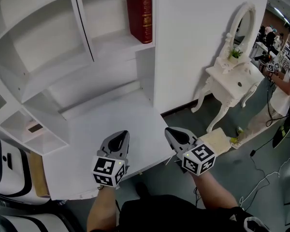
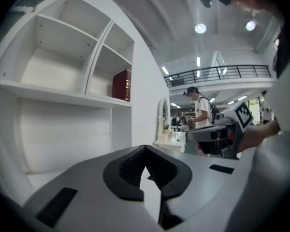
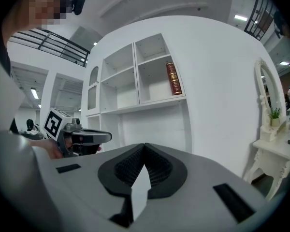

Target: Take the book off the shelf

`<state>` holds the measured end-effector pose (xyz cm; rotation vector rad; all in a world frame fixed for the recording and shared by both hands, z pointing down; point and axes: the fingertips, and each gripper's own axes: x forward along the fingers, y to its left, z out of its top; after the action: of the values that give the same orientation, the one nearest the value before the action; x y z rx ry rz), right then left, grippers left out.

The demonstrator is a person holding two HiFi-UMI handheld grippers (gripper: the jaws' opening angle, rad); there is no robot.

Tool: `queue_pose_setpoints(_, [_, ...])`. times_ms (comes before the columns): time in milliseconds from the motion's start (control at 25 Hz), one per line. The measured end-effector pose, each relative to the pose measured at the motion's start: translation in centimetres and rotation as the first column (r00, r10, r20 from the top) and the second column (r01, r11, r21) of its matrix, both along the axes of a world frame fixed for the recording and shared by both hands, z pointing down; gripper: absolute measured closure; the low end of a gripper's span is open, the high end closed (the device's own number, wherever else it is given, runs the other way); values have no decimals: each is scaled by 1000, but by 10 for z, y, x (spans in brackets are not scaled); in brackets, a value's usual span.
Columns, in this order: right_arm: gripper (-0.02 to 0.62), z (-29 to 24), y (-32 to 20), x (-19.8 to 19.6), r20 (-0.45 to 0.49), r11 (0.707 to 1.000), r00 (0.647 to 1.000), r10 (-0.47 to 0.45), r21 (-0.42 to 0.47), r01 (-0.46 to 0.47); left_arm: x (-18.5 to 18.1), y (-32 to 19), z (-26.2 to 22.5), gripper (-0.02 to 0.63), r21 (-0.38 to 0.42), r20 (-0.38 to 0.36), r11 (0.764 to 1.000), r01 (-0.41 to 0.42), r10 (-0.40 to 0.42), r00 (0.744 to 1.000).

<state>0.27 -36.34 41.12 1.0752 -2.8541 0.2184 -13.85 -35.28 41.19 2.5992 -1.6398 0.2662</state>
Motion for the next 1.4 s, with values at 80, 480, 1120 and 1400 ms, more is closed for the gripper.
queue_pose_setpoints(80, [581, -4, -14, -8, -5, 1000, 1000, 19, -2, -19, -6, -12, -4, 597, 11, 52, 1000, -29, 29, 998])
queue_pose_setpoints(480, [580, 2, -52, -15, 12, 999, 1000, -21, -26, 21, -18, -58, 11, 597, -71, -5, 996, 51, -52, 999])
queue_pose_setpoints(1120, [486, -36, -133, -48, -29, 1000, 1000, 0, -28, -1, -36, -129, -27, 597, -39, -29, 997, 64, -65, 997])
queue_pose_setpoints(1400, [449, -71, -162, -70, -77, 998, 995, 60, 29, -58, -68, -150, -39, 597, -14, -18, 999, 30, -30, 999])
